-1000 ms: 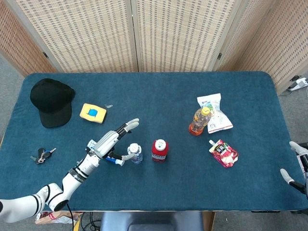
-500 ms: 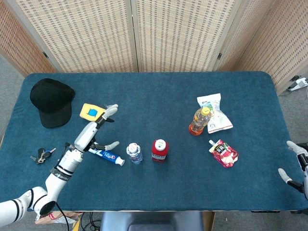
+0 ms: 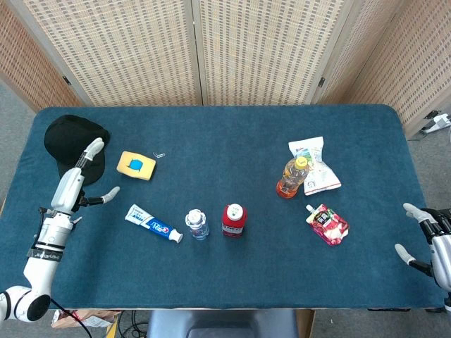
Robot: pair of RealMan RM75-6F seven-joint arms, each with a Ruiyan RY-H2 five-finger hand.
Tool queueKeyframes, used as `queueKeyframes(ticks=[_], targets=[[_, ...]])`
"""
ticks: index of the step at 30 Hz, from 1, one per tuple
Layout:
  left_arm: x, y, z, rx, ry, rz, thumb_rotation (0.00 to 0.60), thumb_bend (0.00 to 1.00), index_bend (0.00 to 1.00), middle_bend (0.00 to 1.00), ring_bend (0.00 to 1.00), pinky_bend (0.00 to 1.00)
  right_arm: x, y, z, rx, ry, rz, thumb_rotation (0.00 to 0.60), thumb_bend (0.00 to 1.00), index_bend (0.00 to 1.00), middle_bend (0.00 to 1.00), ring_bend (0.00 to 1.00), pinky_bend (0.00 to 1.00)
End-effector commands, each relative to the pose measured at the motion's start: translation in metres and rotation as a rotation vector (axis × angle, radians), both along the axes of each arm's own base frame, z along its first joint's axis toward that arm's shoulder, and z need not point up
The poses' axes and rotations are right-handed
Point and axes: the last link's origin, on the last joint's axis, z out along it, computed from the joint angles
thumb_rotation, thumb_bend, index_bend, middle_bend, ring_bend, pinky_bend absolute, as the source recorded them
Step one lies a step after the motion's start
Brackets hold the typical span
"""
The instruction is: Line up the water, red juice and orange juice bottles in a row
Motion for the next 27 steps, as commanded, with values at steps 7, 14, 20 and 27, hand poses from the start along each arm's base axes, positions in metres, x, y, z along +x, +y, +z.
queueKeyframes(ticks=[7,14,20,27], targets=[[-0.050,-0.043,0.009,0.040,0.173,0.181,0.600,0.20,0.00,0.00,0.03,0.21,0.005,-0.017,-0.009,0.097,-0.076,0.005,0.600,0.21,0.22,0.33,0.22,0.26],[-0.058,-0.072,0.007,0.055,0.267,0.141,0.600,0.20,0.00,0.00,0.03,0.20,0.013,-0.032,-0.017,0.167,-0.150,0.009,0.600,0.09,0.21,0.23,0.20,0.26],[-0.058,-0.088,0.002,0.039,0.325,0.107,0.600,0.20,0.01,0.00,0.03,0.18,0.018,-0.047,-0.034,0.245,-0.273,0.004,0.600,0.06,0.04,0.09,0.09,0.26],[-0.054,-0.097,0.001,0.031,0.341,0.095,0.600,0.20,0.01,0.00,0.03,0.18,0.027,-0.067,-0.044,0.292,-0.329,0.009,0.600,0.05,0.00,0.04,0.05,0.24]])
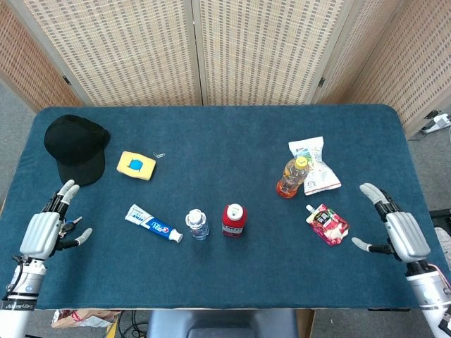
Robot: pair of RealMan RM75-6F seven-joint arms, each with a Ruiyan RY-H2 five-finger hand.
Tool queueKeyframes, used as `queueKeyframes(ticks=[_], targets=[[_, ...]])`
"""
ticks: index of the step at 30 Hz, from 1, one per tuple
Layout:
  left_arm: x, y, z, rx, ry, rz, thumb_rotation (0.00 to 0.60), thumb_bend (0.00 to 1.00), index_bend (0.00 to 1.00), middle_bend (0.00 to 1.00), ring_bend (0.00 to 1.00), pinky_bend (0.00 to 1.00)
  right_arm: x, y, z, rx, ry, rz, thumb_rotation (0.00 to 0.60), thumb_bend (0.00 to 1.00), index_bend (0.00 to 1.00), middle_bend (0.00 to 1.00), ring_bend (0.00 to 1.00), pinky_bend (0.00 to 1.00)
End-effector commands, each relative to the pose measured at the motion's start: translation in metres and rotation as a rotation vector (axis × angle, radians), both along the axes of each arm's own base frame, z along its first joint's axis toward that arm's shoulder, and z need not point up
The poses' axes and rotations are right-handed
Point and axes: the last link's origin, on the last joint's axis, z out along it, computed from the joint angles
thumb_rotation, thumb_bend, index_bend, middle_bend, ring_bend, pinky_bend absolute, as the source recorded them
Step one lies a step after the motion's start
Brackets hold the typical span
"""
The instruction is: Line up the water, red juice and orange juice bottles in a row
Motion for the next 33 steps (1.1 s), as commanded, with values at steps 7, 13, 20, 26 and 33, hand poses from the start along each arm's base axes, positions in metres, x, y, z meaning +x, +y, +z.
queueKeyframes(ticks=[7,13,20,26,33], targets=[[0.003,-0.003,0.005,-0.002,-0.037,0.006,0.600,0.20,0.01,0.00,0.03,0.18,0.014,-0.037,-0.016,0.045,-0.124,-0.011,0.600,0.06,0.00,0.00,0.05,0.23],[0.003,-0.007,0.008,0.003,-0.036,0.010,0.600,0.20,0.01,0.00,0.03,0.18,0.024,-0.059,-0.029,0.083,-0.207,-0.032,0.600,0.06,0.00,0.00,0.00,0.11],[0.005,-0.009,0.012,0.001,-0.040,0.009,0.600,0.20,0.01,0.00,0.03,0.18,0.033,-0.090,-0.038,0.110,-0.358,-0.089,0.600,0.03,0.00,0.00,0.00,0.00],[0.008,-0.010,0.012,-0.002,-0.041,0.003,0.600,0.20,0.01,0.00,0.03,0.18,0.036,-0.121,-0.045,0.156,-0.450,-0.140,0.600,0.03,0.00,0.00,0.00,0.00],[0.006,-0.009,0.012,-0.008,-0.040,0.011,0.600,0.20,0.01,0.00,0.03,0.18,0.042,-0.147,-0.063,0.219,-0.470,-0.163,0.600,0.04,0.00,0.00,0.00,0.00]])
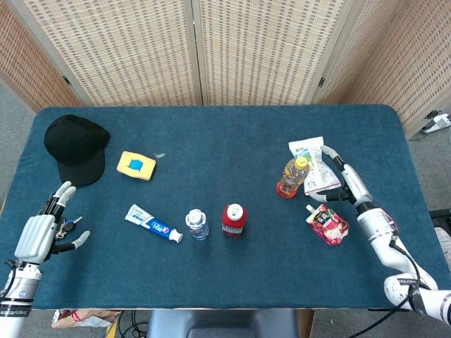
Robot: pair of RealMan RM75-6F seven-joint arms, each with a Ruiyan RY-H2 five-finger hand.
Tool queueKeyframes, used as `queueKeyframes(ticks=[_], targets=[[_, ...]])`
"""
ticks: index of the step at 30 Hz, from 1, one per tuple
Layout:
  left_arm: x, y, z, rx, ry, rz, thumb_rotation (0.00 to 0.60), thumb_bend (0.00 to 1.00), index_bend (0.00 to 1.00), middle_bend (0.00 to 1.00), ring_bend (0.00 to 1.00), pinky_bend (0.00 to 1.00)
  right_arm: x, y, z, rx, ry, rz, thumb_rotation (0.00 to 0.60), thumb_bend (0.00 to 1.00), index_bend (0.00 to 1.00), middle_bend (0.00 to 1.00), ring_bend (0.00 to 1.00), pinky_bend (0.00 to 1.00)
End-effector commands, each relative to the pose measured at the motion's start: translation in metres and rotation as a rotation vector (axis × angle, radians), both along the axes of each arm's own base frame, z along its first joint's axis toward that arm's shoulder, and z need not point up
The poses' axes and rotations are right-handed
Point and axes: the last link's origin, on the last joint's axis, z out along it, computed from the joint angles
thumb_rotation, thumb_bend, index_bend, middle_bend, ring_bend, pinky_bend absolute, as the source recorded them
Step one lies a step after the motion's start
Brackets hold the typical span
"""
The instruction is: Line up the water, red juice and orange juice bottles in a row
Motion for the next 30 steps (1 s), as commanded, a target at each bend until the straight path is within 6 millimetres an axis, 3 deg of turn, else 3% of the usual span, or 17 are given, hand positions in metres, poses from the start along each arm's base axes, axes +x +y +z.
queueKeyframes(ticks=[1,10,16,25,30], targets=[[-0.001,0.000,0.001,0.001,-0.002,0.005,0.600,0.20,0.01,0.00,0.03,0.18,0.006,-0.012,-0.011,0.029,-0.008,0.003,0.600,0.05,0.00,0.00,0.00,0.00],[-0.004,0.000,0.002,-0.003,-0.004,0.015,0.600,0.20,0.01,0.00,0.03,0.18,0.014,-0.029,-0.043,0.097,0.001,0.008,0.600,0.10,0.00,0.01,0.00,0.00],[-0.004,0.001,0.002,-0.029,-0.009,0.012,0.600,0.20,0.01,0.00,0.03,0.18,0.016,-0.038,-0.058,0.109,-0.007,0.000,0.600,0.16,0.01,0.09,0.00,0.01],[-0.004,0.005,-0.002,-0.053,-0.018,-0.006,0.600,0.20,0.01,0.00,0.03,0.18,0.017,-0.043,-0.067,0.103,-0.033,-0.004,0.600,0.30,0.16,0.22,0.09,0.15],[-0.004,0.006,-0.002,-0.053,-0.022,-0.009,0.600,0.20,0.01,0.00,0.03,0.18,0.017,-0.044,-0.068,0.090,-0.054,-0.004,0.600,0.38,0.31,0.30,0.18,0.23]])
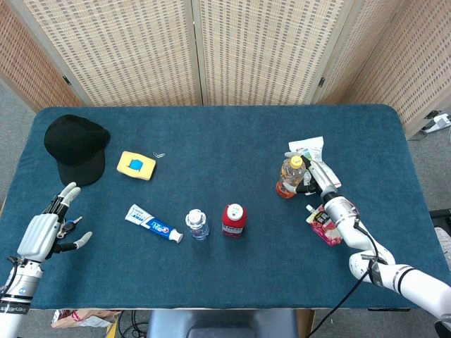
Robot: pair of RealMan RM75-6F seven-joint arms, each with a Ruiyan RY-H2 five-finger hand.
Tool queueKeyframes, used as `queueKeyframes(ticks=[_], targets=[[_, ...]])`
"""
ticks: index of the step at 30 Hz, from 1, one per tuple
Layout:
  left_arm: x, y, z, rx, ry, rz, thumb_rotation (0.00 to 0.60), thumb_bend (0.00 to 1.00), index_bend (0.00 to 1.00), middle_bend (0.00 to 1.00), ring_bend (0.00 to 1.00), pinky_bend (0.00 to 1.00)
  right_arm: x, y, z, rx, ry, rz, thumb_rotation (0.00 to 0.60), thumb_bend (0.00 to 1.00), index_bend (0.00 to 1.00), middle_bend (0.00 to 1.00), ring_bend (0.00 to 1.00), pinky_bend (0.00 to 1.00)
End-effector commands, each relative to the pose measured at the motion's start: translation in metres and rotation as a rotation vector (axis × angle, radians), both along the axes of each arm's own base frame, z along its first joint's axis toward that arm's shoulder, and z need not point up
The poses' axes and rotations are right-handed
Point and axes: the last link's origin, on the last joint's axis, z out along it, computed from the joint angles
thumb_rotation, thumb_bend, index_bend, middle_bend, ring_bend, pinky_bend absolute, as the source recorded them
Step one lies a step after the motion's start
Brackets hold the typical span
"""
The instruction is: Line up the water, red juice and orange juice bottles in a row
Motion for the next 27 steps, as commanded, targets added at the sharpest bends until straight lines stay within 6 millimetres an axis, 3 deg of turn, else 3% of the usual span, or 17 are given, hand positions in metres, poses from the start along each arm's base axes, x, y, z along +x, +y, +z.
queueKeyframes(ticks=[1,8,19,27], targets=[[0.000,0.000,0.000,0.000,-0.001,0.000,0.600,0.20,0.01,0.00,0.03,0.18,0.000,0.000,-0.001,-0.008,-0.015,-0.003,0.600,0.39,0.35,0.32,0.20,0.25],[0.001,0.000,0.000,0.000,-0.003,-0.002,0.600,0.20,0.02,0.00,0.03,0.18,0.001,0.006,0.007,-0.024,-0.071,0.012,0.600,0.45,0.48,0.41,0.31,0.37],[0.004,-0.001,0.001,0.004,-0.004,-0.011,0.600,0.20,0.02,0.00,0.04,0.18,0.017,0.045,0.022,0.044,-0.096,0.151,0.600,0.45,0.48,0.42,0.31,0.40],[0.005,-0.001,0.002,0.008,-0.008,-0.012,0.600,0.20,0.02,0.00,0.03,0.18,0.014,0.073,0.014,0.103,-0.067,0.219,0.600,0.45,0.48,0.42,0.31,0.40]])
